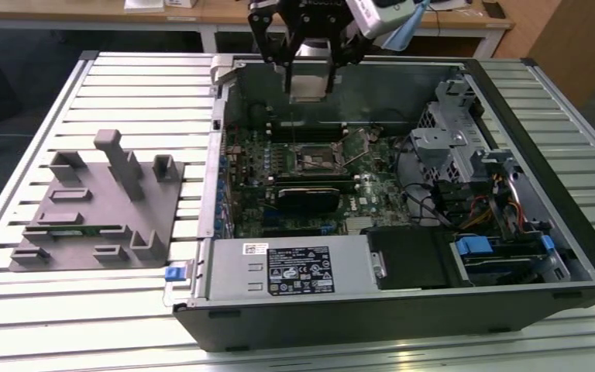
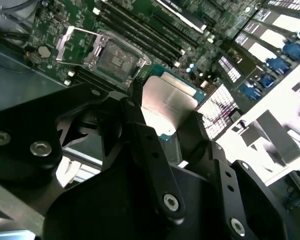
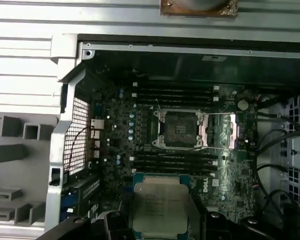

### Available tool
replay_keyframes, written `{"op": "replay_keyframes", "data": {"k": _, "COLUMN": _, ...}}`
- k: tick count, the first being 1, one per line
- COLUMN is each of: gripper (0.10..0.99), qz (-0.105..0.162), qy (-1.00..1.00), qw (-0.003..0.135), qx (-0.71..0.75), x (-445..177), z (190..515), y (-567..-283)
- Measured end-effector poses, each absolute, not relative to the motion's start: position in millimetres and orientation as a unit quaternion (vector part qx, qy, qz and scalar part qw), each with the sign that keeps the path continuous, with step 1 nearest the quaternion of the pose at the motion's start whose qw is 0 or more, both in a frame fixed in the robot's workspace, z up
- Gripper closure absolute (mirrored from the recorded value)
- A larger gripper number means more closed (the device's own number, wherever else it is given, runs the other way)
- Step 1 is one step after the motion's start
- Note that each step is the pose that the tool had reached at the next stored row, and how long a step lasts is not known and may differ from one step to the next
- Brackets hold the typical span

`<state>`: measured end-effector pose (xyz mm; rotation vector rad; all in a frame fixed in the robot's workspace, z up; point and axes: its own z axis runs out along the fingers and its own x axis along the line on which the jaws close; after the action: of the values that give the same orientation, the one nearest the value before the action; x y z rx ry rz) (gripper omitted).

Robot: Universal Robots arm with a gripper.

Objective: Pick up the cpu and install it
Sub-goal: 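Pick up the cpu and move it towards the insertion slot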

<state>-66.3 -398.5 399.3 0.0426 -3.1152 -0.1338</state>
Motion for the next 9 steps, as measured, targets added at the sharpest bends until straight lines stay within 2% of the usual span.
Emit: {"op": "replay_keyframes", "data": {"k": 9, "gripper": 0.557, "qz": -0.043, "qy": -0.999, "qw": 0.012, "qx": 0.014, "x": -54, "z": 395, "y": -369}}
